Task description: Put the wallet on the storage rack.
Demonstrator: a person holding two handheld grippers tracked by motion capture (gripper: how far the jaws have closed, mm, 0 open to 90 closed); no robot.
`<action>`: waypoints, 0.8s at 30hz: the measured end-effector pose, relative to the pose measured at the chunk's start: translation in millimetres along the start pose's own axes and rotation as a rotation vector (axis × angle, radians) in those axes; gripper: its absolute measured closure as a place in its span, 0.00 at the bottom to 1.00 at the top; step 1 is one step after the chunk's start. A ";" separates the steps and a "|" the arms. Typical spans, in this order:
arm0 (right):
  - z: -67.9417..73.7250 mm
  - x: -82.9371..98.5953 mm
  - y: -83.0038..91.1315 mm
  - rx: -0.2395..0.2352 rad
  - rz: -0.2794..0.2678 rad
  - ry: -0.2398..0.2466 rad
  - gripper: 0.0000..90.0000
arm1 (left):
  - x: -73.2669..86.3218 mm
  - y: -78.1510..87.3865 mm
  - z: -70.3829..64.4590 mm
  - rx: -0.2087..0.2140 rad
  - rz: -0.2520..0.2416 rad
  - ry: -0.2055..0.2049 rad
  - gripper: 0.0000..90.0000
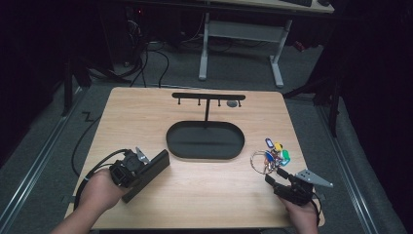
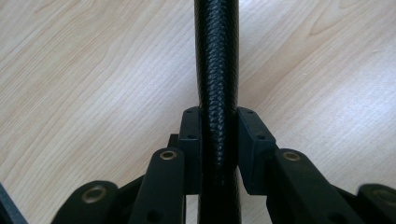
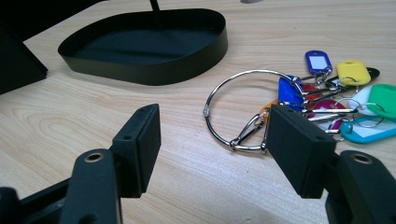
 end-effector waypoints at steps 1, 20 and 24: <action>0.1 0.8 0.2 0.003 0.003 0.000 0.40 | -0.2 0.2 0.0 0.003 -0.001 -0.011 0.83; -1.4 9.1 10.2 0.053 0.007 0.029 0.42 | -28.3 29.4 -7.8 -0.040 -0.164 -0.168 0.83; -2.9 11.5 11.9 0.058 0.013 0.040 0.42 | -43.2 31.9 -7.9 -0.060 -0.178 -0.202 0.83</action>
Point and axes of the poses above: each handheld gripper's, and its own axes: y roughly backward along the jaws, x roughly out of its underside, z roughly to its left, the point moved 8 cm from there along -y, roughly forward along the jaws, and after that the axes turned 7 degrees about -y, right-handed, at the moved point
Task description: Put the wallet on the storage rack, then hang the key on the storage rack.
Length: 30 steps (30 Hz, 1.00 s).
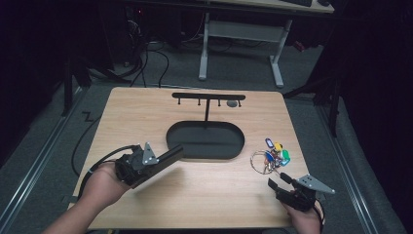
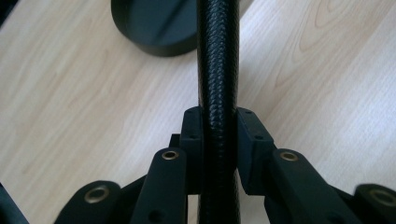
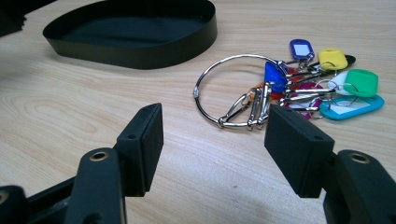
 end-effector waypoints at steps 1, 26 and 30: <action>-0.1 0.5 0.5 0.001 0.001 -0.001 0.42 | -3.7 -0.5 0.1 -0.002 -0.001 -0.008 0.83; -0.3 1.3 3.8 0.000 -0.003 0.012 0.40 | -81.0 -27.2 4.0 -0.065 -0.012 -0.214 0.84; 0.8 2.5 3.6 -0.003 0.001 0.015 0.41 | -93.1 -32.9 5.8 -0.091 -0.030 -0.263 0.84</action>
Point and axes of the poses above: each handheld gripper's, and its own axes: y roughly backward along the jaws, x roughly out of its underside, z roughly to its left, the point moved 8 cm from there along -y, roughly forward along the jaws, and after that the axes turned 7 degrees about -y, right-handed, at the moved point
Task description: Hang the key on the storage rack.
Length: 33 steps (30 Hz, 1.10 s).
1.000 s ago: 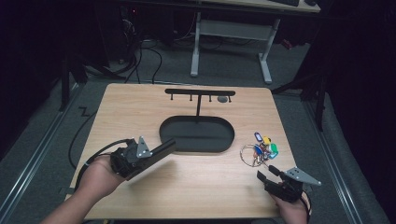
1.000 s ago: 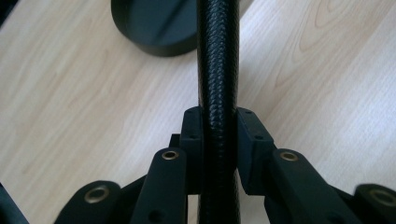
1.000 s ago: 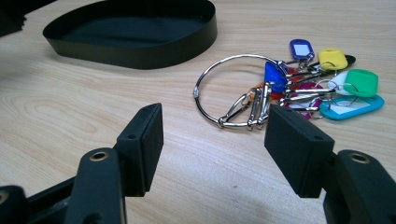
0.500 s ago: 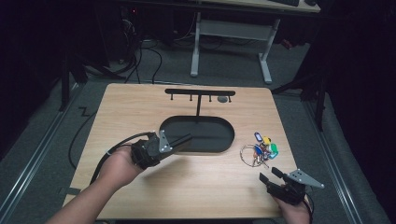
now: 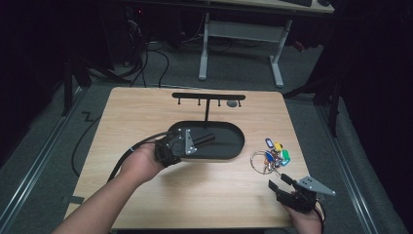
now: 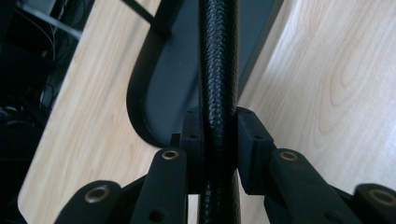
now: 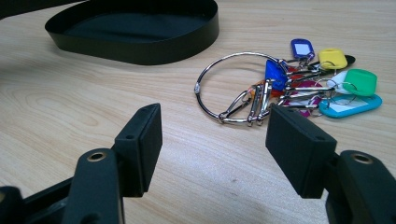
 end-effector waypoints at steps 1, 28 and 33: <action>0.0 0.0 0.0 0.000 0.000 0.000 0.41 | 0.0 0.0 0.0 0.000 0.000 0.000 0.84; -3.1 -1.0 5.9 0.002 -0.025 -0.023 0.42 | -38.5 -65.4 20.3 -0.195 -0.018 -0.262 0.83; -3.6 0.0 6.1 0.002 -0.024 -0.022 0.42 | -39.7 -75.5 21.4 -0.203 -0.019 -0.285 0.83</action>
Point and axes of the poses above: each handheld gripper's, and its own axes: y roughly backward along the jaws, x roughly out of its underside, z roughly to its left, the point moved 8 cm from there along -y, roughly forward along the jaws, and after that the axes turned 7 degrees about -y, right-handed, at the moved point
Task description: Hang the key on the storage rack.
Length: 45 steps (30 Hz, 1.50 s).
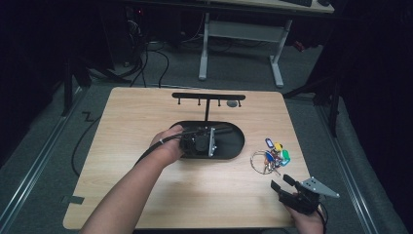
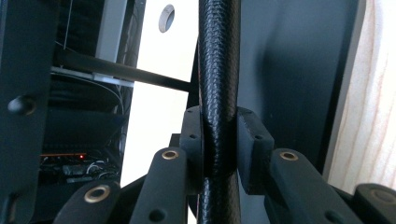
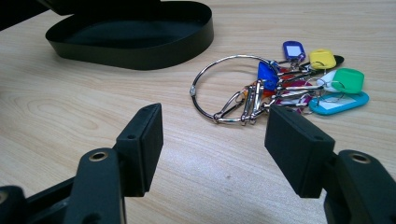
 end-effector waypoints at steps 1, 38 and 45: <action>-0.5 0.1 0.3 0.001 0.000 0.000 0.42 | -0.3 -2.5 -0.2 -0.003 -0.003 -0.005 0.83; -2.5 5.4 2.4 -0.009 0.018 -0.010 0.42 | 16.4 -52.1 -20.2 0.110 0.089 -0.007 0.68; -2.6 6.2 1.9 -0.008 0.023 -0.012 0.42 | 21.0 -51.4 -26.1 0.162 0.099 0.061 0.57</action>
Point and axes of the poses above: each handheld gripper's, and its own axes: y roughly backward along the jaws, x roughly out of its underside, z roughly to its left, the point moved 8 cm from there along -y, roughly forward along the jaws, and after that the axes turned 7 degrees about -y, right-handed, at the moved point
